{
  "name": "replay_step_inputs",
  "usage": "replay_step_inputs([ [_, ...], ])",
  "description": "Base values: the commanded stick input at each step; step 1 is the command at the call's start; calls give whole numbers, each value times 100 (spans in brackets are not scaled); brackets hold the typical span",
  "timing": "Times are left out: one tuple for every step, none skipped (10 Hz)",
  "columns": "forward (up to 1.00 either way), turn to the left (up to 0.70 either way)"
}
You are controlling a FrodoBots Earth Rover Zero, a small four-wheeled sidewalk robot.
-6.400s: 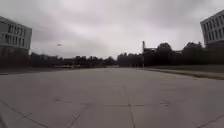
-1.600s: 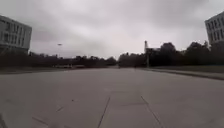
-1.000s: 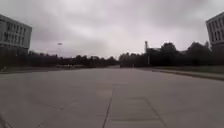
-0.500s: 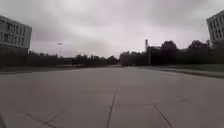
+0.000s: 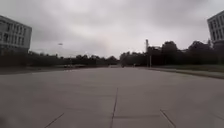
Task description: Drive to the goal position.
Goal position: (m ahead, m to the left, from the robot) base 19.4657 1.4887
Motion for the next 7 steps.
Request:
replay_step_inputs([
  [70, 0],
  [70, 0],
  [70, 0],
  [70, 0],
  [70, 0],
  [70, 0],
  [70, 0],
])
